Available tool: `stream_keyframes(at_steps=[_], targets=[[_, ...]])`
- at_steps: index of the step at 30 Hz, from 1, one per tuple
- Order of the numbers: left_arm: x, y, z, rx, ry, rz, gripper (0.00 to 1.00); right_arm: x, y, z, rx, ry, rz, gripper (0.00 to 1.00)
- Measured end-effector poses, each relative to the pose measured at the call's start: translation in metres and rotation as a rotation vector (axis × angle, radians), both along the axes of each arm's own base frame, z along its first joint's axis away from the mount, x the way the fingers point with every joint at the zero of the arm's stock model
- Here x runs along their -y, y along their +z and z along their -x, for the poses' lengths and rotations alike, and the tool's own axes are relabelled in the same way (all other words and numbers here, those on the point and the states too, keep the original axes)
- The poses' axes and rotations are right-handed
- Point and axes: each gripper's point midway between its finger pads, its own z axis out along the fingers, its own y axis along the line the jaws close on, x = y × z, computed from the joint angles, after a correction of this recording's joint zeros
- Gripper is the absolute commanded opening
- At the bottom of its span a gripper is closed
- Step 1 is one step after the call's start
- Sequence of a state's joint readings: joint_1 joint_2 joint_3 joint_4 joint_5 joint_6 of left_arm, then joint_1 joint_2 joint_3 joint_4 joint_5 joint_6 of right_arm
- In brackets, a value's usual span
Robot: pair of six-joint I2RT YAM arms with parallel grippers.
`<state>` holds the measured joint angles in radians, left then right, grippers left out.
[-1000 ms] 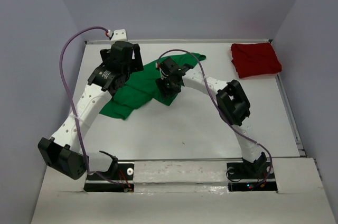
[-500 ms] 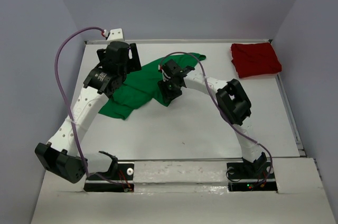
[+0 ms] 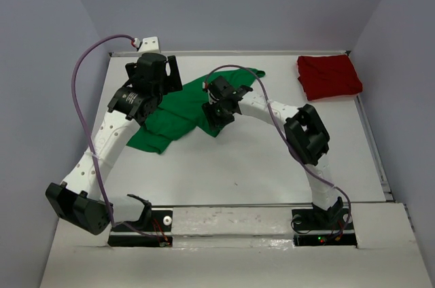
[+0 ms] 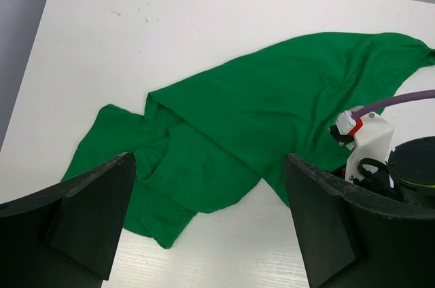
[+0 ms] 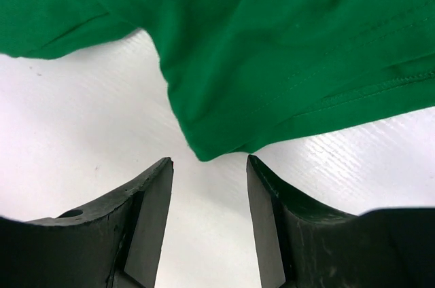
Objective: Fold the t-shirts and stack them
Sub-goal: Flatten the tshirt out
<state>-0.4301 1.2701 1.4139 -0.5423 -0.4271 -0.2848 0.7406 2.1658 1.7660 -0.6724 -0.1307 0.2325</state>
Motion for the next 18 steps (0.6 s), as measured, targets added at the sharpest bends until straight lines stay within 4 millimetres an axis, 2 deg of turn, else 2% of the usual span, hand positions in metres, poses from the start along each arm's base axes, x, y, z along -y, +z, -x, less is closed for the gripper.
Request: stream_keyframes(at_steps=[4, 10, 18], targets=[[0.001, 0.000, 0.000, -0.001, -0.003, 0.002, 0.99, -0.003, 0.004, 0.006, 0.008, 0.012, -0.003, 0.54], [0.001, 0.000, 0.000, -0.001, -0.005, 0.003, 0.99, 0.002, -0.011, 0.018, -0.031, 0.022, 0.018, 0.54], [0.001, 0.000, 0.000, -0.001, -0.005, 0.003, 0.99, -0.004, -0.016, 0.019, -0.044, 0.032, -0.004, 0.53]])
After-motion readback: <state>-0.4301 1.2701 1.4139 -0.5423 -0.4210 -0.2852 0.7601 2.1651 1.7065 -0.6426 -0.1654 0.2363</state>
